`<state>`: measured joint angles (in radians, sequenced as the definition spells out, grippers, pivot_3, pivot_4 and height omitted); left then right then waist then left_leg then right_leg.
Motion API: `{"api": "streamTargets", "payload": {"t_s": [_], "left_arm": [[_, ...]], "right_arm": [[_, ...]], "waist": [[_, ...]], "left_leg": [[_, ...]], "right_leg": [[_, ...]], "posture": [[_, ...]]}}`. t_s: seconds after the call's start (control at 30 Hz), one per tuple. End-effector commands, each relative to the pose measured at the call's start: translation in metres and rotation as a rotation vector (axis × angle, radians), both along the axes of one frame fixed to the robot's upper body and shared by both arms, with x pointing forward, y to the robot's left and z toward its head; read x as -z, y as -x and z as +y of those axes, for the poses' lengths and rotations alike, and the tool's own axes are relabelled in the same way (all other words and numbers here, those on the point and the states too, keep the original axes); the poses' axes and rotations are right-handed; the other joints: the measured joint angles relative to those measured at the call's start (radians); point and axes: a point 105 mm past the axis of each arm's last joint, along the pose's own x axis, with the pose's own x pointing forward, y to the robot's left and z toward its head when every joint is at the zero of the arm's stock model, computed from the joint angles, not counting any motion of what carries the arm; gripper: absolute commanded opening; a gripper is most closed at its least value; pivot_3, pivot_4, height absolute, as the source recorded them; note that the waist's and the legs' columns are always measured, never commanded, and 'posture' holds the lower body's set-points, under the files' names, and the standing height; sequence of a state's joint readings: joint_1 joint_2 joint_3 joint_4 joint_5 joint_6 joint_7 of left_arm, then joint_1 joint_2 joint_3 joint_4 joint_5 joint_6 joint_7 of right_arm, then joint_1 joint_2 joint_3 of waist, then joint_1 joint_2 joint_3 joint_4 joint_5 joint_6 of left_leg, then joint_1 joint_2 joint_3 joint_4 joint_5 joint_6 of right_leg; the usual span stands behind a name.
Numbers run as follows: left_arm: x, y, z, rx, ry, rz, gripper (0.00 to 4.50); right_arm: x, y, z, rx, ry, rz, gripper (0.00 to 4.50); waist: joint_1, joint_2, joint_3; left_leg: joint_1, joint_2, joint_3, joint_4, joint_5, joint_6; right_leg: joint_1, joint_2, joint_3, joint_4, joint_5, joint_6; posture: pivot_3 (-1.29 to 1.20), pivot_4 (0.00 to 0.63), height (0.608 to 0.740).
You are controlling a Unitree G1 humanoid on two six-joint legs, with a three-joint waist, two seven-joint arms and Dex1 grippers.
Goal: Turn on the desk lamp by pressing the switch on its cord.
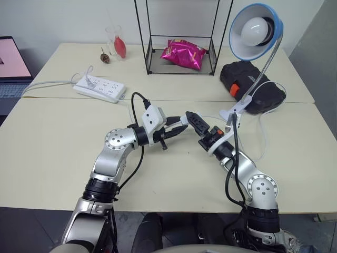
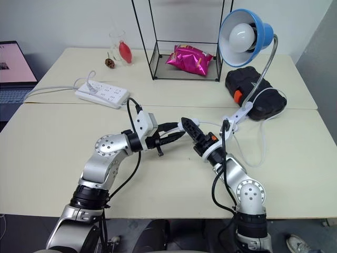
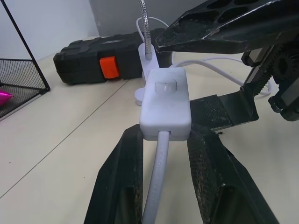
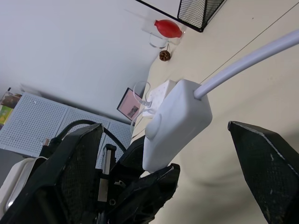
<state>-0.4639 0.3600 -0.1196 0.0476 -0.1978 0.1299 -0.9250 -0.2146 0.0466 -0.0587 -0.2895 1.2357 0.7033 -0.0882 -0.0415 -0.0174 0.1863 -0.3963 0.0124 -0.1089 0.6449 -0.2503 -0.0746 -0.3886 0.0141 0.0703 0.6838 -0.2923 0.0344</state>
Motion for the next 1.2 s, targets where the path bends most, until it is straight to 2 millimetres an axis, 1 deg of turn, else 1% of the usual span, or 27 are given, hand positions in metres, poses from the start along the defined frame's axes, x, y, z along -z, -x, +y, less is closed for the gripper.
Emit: {"api": "streamTargets", "payload": {"t_s": [0.03,0.13,0.27,0.43,0.57,0.6,0.77,1.07,1.1,1.13,1.2], "left_arm": [[-0.012,0.005,-0.003,0.019,0.021,-0.044,1.02],[-0.012,0.006,-0.004,0.019,0.023,-0.043,1.02],[-0.012,0.006,-0.004,0.017,0.026,-0.042,1.02],[-0.012,0.006,-0.004,0.011,0.028,-0.042,1.02],[-0.011,0.005,-0.006,0.008,0.031,-0.043,1.02],[-0.012,0.005,-0.006,0.007,0.032,-0.044,1.01],[-0.012,0.005,-0.007,0.005,0.036,-0.045,1.01],[-0.012,0.004,-0.006,-0.003,0.040,-0.045,1.01],[-0.012,0.003,-0.006,-0.004,0.039,-0.045,1.01],[-0.012,0.003,-0.006,-0.004,0.039,-0.045,1.01],[-0.012,0.003,-0.005,-0.007,0.038,-0.045,1.01]], "right_arm": [[-0.012,-0.001,-0.002,0.011,-0.021,-0.049,4.13],[-0.011,-0.001,-0.001,0.005,-0.014,-0.046,3.52],[-0.010,-0.001,-0.001,0.005,-0.018,-0.042,2.50],[-0.010,0.000,0.001,-0.006,-0.013,-0.044,1.60],[-0.011,0.002,0.005,-0.024,-0.004,-0.052,0.71],[-0.012,0.003,0.007,-0.029,-0.002,-0.054,0.57],[-0.012,0.003,0.008,-0.036,0.003,-0.058,0.53],[-0.013,0.001,0.004,-0.019,-0.004,-0.057,0.53],[-0.013,0.001,0.003,-0.019,-0.006,-0.059,1.23],[-0.013,0.002,0.003,-0.022,-0.005,-0.062,1.29],[-0.013,0.003,0.002,-0.026,-0.002,-0.065,1.74]], "waist": [[0.000,0.000,0.000],[0.000,0.000,0.000],[0.000,0.000,0.000],[0.000,0.000,0.000],[-0.001,0.000,0.000],[-0.001,0.000,0.000],[-0.001,0.000,0.000],[-0.001,0.000,0.000],[-0.001,0.000,0.000],[-0.001,0.000,0.000],[0.000,0.000,0.000]], "left_leg": [[0.000,0.000,0.000,0.000,0.000,0.000],[0.000,0.000,0.000,0.000,0.000,0.000],[0.000,0.000,0.000,0.000,0.000,0.000],[0.000,0.000,0.000,0.000,0.000,0.000],[0.000,0.000,0.000,0.000,0.000,0.000],[0.000,0.000,0.000,0.000,0.000,0.000],[0.000,0.000,0.000,0.000,0.000,0.000],[0.000,0.000,0.000,0.000,0.000,0.000],[0.000,0.000,0.000,0.000,0.000,0.000],[0.000,0.000,0.000,0.000,0.000,0.000],[0.000,0.000,0.000,0.000,0.000,0.000]], "right_leg": [[0.000,0.000,0.000,0.000,0.000,0.000],[0.000,0.000,0.000,0.000,0.000,0.000],[0.000,0.000,0.000,0.000,0.000,0.000],[0.000,0.000,0.000,0.000,0.000,0.000],[0.000,0.000,0.000,0.000,0.000,0.000],[0.000,0.000,0.000,0.000,0.000,0.000],[0.000,0.000,0.000,0.000,0.000,0.000],[0.000,0.000,0.000,0.000,0.000,0.000],[0.000,0.000,0.000,0.000,0.000,0.000],[0.000,0.000,0.000,-0.001,0.000,0.000],[0.000,0.000,0.000,-0.001,0.000,0.000]], "posture": [[0.00,0.150,0.740],[0.00,0.150,0.740],[0.00,0.150,0.740],[0.00,0.150,0.740],[0.00,0.150,0.740],[0.00,0.150,0.740],[0.00,0.150,0.740],[0.00,0.150,0.740],[0.00,0.150,0.740],[0.00,0.150,0.740],[0.00,0.150,0.740]]}}
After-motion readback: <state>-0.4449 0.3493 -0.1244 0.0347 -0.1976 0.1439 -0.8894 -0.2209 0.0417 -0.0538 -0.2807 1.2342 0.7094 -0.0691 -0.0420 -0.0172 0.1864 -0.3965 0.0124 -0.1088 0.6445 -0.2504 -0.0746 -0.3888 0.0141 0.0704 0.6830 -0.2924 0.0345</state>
